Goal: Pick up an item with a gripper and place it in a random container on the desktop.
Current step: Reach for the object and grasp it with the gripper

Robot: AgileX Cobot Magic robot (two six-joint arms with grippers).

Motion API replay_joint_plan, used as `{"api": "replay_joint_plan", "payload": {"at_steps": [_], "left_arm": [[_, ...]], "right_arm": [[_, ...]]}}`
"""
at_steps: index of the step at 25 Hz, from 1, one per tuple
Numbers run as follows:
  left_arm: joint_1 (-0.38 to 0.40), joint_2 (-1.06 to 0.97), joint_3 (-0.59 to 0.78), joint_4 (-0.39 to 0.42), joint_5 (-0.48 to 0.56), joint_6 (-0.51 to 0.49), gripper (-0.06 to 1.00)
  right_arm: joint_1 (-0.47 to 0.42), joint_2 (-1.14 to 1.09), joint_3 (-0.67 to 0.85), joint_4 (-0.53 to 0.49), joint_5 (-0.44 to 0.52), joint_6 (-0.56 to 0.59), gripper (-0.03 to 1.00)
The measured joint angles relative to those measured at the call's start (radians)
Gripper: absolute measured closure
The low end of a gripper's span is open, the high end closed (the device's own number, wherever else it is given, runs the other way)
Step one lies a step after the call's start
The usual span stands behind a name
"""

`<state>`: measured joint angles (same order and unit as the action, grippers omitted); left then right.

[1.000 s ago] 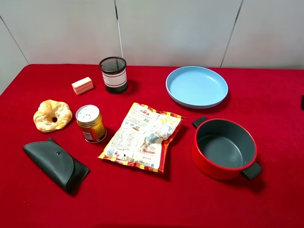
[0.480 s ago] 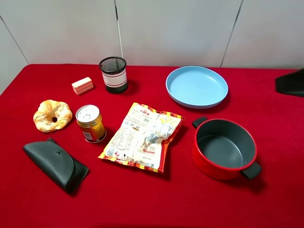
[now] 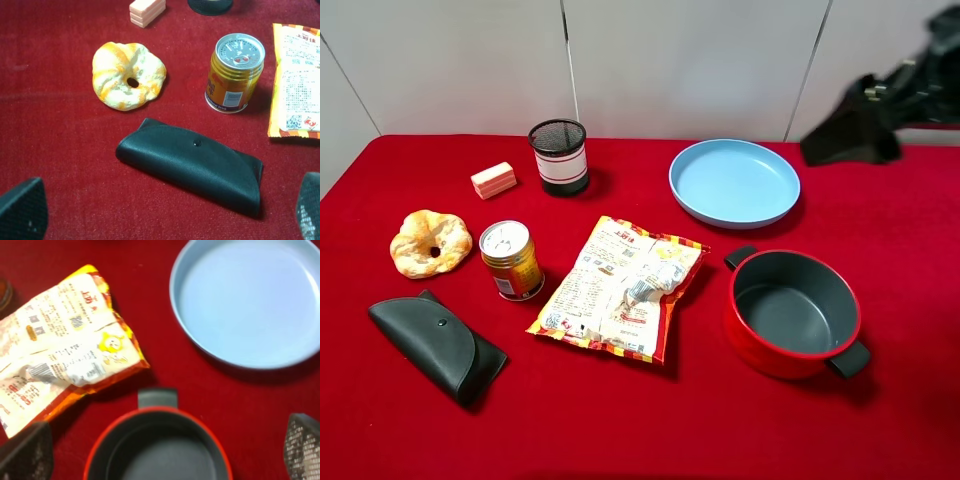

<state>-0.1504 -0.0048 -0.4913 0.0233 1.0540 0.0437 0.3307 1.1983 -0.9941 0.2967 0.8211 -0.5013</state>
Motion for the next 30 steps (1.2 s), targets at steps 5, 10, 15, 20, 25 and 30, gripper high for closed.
{"api": "replay_joint_plan", "payload": {"at_steps": [5, 10, 15, 20, 25, 30], "left_arm": [[0.0, 0.0, 0.0, 0.0, 0.0, 0.0, -0.05], [0.0, 0.0, 0.0, 0.0, 0.0, 0.0, -0.05], [0.0, 0.0, 0.0, 0.0, 0.0, 0.0, -0.05], [0.0, 0.0, 0.0, 0.0, 0.0, 0.0, -0.05], [0.0, 0.0, 0.0, 0.0, 0.0, 0.0, -0.05], [0.0, 0.0, 0.0, 0.0, 0.0, 0.0, -0.05]], "right_arm": [[0.106, 0.15, -0.105, -0.054, 0.001, -0.003, 0.28], [0.177, 0.273, -0.192, -0.064, 0.019, -0.019, 0.28], [0.232, 0.371, -0.256, -0.068, 0.039, -0.037, 0.28], [0.292, 0.453, -0.296, -0.087, 0.053, -0.043, 0.28], [0.353, 0.526, -0.313, -0.093, 0.054, -0.044, 0.28], [0.412, 0.591, -0.314, -0.096, 0.035, -0.044, 0.28]]}}
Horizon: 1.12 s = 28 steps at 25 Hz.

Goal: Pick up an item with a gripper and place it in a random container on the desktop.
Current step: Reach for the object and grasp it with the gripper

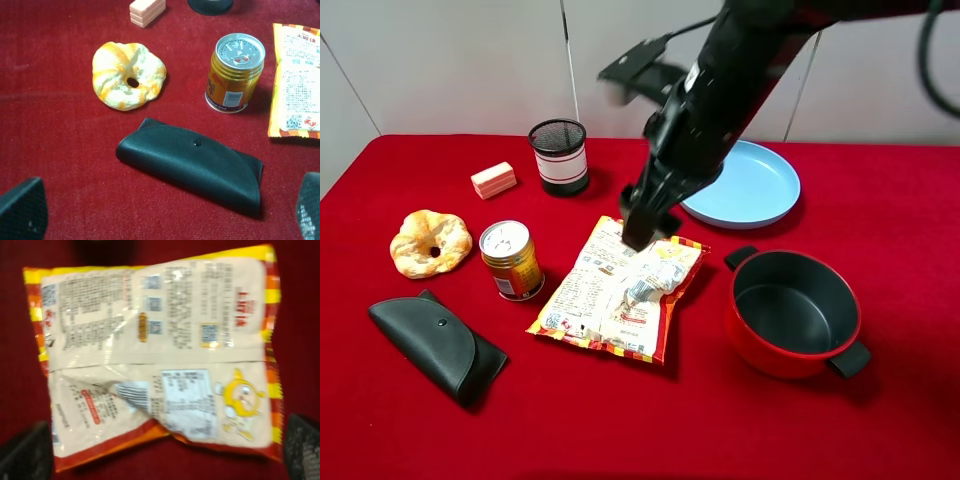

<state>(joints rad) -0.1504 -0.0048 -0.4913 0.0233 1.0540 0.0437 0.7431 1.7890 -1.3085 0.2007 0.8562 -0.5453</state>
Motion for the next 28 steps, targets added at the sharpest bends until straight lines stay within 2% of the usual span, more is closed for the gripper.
{"api": "replay_joint_plan", "payload": {"at_steps": [7, 15, 28], "left_arm": [[0.0, 0.0, 0.0, 0.0, 0.0, 0.0, -0.05], [0.0, 0.0, 0.0, 0.0, 0.0, 0.0, -0.05], [0.0, 0.0, 0.0, 0.0, 0.0, 0.0, -0.05]], "right_arm": [[0.052, 0.098, -0.03, -0.001, -0.032, -0.001, 0.28], [0.052, 0.232, -0.113, -0.002, -0.031, -0.001, 0.28], [0.052, 0.36, -0.121, 0.0, -0.068, -0.002, 0.28]]}}
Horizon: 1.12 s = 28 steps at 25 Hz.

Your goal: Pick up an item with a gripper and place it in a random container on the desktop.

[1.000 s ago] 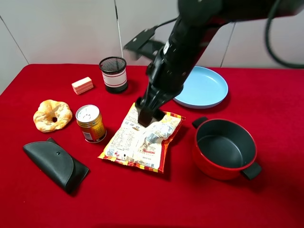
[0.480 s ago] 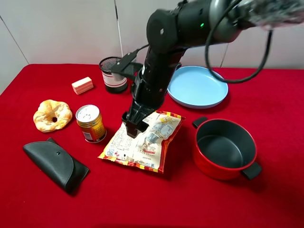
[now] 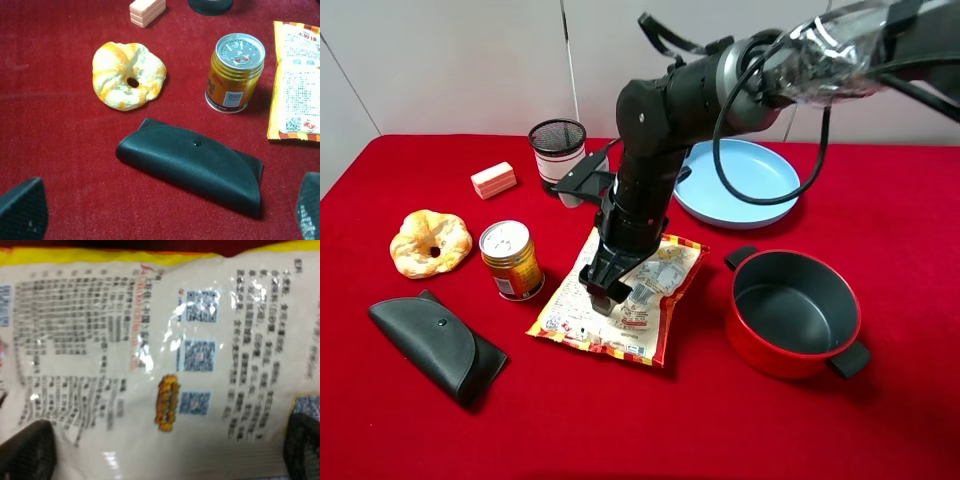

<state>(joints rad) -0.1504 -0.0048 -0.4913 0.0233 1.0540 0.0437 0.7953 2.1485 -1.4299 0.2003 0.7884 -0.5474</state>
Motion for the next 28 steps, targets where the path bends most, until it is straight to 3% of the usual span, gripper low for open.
{"api": "replay_joint_plan", "payload": {"at_steps": [17, 19, 24, 28], "left_arm": [[0.0, 0.0, 0.0, 0.0, 0.0, 0.0, -0.05], [0.0, 0.0, 0.0, 0.0, 0.0, 0.0, -0.05], [0.0, 0.0, 0.0, 0.0, 0.0, 0.0, -0.05], [0.0, 0.0, 0.0, 0.0, 0.0, 0.0, -0.05]], "right_arm": [[0.0, 0.05, -0.012, 0.0, -0.019, -0.005, 0.28], [0.0, 0.05, -0.012, 0.001, -0.02, -0.005, 0.35], [0.0, 0.049, -0.021, 0.013, -0.041, 0.005, 0.72], [0.0, 0.046, -0.027, 0.018, -0.054, 0.005, 0.93]]}}
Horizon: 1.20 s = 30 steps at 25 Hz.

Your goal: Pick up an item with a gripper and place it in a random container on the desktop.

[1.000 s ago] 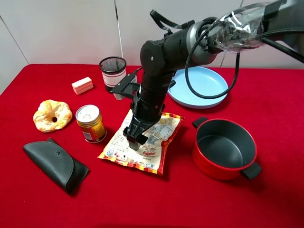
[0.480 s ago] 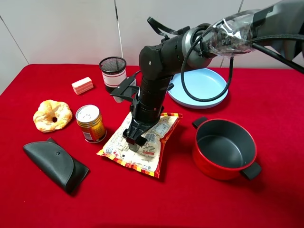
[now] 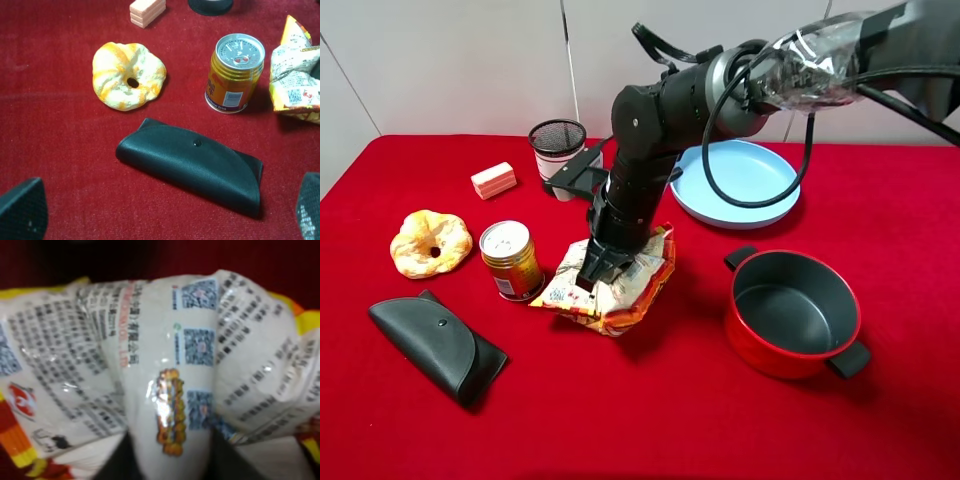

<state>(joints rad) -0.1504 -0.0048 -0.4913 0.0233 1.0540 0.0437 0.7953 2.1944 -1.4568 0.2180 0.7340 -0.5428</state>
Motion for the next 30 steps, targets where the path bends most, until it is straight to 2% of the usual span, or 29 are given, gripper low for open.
{"api": "replay_joint_plan", "payload": {"at_steps": [23, 30], "left_arm": [[0.0, 0.0, 0.0, 0.0, 0.0, 0.0, -0.05], [0.0, 0.0, 0.0, 0.0, 0.0, 0.0, -0.05]], "right_arm": [[0.0, -0.012, -0.001, -0.008, 0.004, 0.001, 0.93], [0.0, -0.035, 0.01, -0.028, 0.016, 0.047, 0.93]]}}
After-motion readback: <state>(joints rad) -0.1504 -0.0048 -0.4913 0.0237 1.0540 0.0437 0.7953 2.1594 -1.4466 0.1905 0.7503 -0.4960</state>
